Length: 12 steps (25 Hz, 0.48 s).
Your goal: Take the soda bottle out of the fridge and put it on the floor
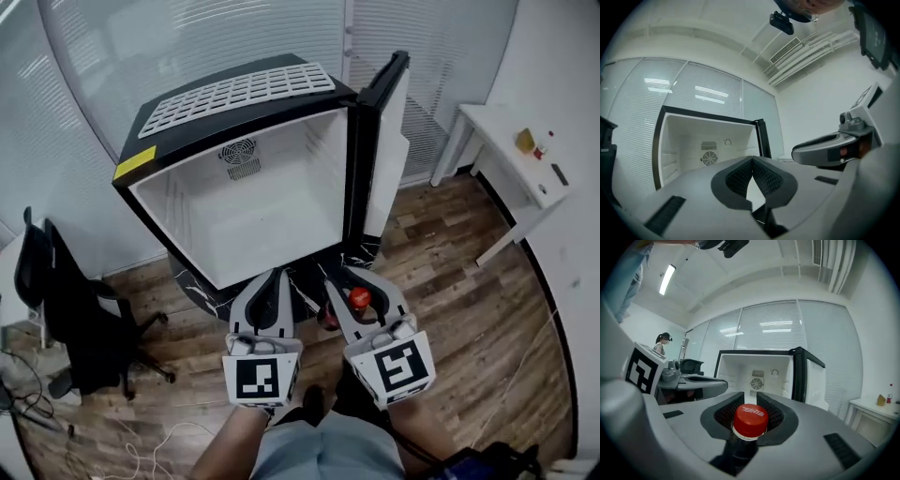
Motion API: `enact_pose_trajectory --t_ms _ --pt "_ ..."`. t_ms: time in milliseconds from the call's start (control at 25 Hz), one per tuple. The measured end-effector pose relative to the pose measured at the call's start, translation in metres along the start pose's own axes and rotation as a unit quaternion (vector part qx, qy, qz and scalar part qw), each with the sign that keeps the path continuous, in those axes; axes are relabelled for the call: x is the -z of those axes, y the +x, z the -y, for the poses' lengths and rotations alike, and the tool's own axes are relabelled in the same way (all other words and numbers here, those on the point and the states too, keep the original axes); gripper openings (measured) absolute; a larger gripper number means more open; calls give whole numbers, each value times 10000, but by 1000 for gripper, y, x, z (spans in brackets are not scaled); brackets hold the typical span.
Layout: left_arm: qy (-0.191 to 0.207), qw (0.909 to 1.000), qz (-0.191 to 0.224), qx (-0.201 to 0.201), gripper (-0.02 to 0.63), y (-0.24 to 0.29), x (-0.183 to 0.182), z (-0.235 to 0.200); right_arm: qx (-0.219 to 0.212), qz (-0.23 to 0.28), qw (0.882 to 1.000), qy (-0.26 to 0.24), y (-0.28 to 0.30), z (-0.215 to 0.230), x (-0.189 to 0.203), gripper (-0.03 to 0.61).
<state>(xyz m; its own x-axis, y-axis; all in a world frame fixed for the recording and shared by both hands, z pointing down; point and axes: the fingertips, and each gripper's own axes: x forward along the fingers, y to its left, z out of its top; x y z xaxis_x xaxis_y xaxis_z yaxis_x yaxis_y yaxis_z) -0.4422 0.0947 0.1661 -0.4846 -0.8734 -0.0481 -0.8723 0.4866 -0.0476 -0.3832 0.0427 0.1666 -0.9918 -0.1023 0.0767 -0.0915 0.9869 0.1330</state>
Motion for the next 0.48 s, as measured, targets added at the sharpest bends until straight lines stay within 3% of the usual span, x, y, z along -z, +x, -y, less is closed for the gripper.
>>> enact_pose_trajectory --t_ms 240,480 --pt "-25 9936 -71 1126 12 7 12 90 903 -151 9958 78 -81 27 17 95" --pt "75 9760 -96 2174 12 12 13 202 1796 -372 9829 144 -174 65 38 95"
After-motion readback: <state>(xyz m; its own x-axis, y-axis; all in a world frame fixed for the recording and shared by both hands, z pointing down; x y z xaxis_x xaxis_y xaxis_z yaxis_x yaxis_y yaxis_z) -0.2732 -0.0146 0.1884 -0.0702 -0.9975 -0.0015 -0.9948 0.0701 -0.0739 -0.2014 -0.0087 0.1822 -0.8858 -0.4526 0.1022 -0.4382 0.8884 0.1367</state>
